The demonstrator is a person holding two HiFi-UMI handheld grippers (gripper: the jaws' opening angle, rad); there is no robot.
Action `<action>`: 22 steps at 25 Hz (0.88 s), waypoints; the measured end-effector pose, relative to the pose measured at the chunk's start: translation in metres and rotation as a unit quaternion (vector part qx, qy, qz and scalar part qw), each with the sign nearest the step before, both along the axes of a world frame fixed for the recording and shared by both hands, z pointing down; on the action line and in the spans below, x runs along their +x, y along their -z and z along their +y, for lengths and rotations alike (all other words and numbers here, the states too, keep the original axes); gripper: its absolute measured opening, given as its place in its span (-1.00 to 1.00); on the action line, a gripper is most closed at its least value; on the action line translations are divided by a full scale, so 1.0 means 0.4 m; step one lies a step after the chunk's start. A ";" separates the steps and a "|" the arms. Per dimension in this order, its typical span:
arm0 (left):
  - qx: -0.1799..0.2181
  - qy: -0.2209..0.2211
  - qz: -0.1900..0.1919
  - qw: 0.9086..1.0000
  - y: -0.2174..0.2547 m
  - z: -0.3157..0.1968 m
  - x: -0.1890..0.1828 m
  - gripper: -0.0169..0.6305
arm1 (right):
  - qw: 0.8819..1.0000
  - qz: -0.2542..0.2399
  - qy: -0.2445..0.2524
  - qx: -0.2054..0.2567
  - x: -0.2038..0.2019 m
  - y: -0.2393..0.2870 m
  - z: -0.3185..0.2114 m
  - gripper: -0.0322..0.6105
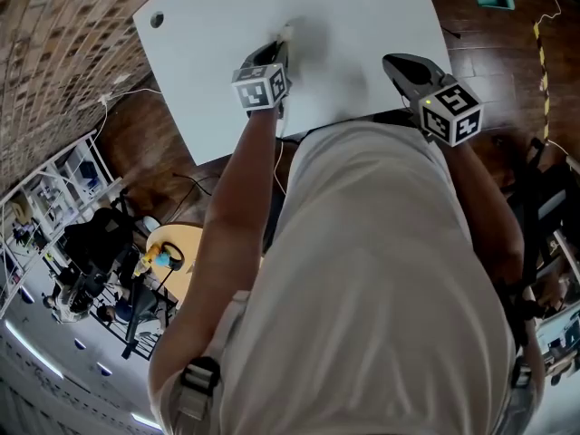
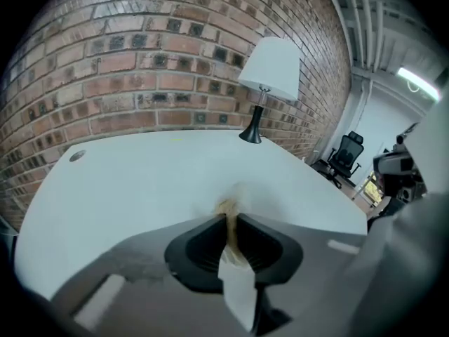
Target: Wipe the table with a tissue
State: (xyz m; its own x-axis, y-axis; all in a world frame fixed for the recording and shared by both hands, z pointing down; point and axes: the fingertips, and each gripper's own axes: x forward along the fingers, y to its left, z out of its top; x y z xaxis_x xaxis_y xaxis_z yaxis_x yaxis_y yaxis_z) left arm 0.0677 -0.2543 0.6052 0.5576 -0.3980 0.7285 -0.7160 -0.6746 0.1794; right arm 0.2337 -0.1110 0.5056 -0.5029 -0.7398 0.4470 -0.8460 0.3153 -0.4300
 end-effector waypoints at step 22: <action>0.015 0.039 -0.100 0.994 -0.056 -0.082 0.073 -0.78 | 0.999 -0.008 -0.043 -0.005 0.171 -0.004 0.089 -0.88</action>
